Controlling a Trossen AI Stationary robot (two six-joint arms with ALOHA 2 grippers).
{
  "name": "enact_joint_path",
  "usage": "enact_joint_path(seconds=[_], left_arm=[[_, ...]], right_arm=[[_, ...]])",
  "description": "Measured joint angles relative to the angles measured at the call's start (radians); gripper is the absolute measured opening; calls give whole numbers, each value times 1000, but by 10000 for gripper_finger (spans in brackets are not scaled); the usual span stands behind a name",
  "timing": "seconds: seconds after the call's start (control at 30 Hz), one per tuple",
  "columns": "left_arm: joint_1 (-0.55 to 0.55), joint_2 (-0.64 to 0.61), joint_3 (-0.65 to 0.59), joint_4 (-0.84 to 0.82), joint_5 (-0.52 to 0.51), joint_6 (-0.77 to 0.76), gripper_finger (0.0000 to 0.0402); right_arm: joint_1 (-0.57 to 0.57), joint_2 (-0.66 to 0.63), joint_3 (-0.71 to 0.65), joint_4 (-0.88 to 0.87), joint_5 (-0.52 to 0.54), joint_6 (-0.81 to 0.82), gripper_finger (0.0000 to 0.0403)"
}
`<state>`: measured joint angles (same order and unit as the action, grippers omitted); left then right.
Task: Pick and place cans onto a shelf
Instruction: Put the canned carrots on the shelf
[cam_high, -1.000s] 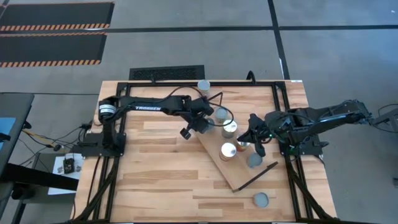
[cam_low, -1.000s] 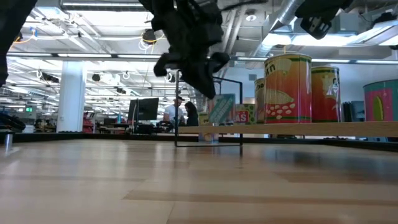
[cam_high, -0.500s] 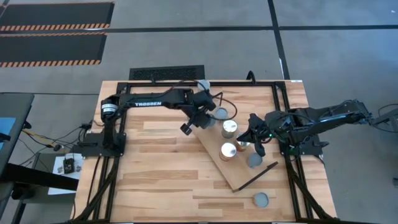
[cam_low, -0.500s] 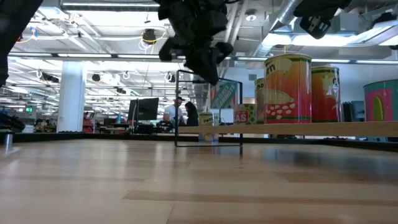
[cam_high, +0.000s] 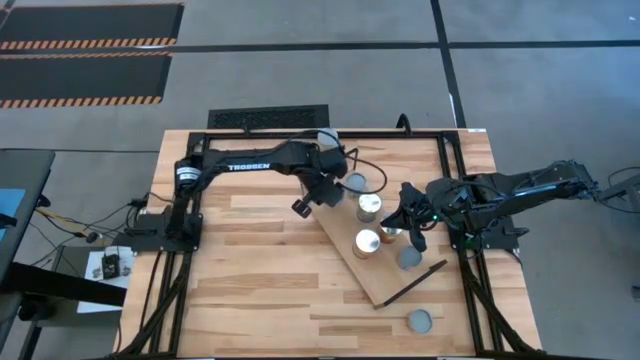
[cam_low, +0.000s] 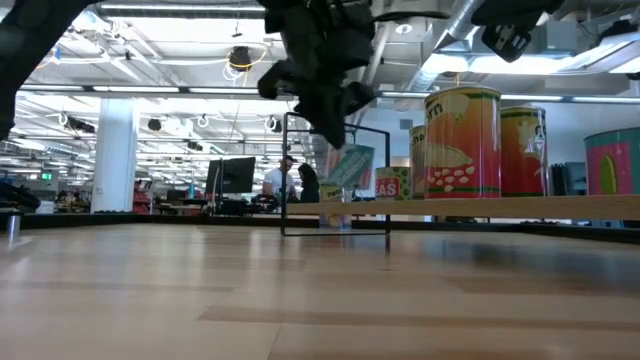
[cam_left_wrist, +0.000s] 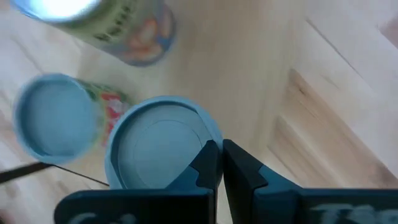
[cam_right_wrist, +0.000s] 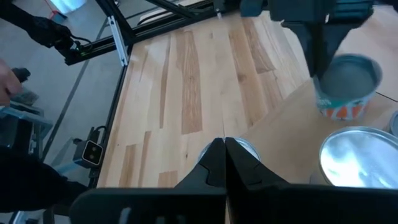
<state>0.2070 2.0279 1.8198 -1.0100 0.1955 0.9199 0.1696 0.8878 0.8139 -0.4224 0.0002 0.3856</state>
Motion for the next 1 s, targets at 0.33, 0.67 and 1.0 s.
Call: enact_joint_path(seconds=[0.33,0.67,1.0], left_arm=[[-2,21,3,36,8,-21,0],[-11,36,-5,63,19,-27,0],[-6,36,-5,72,0,-31,0]], right_arm=[[0,0,0,4,0,-1,7],[0,0,0,4,0,-1,7],[0,0,0,4,0,-1,7]])
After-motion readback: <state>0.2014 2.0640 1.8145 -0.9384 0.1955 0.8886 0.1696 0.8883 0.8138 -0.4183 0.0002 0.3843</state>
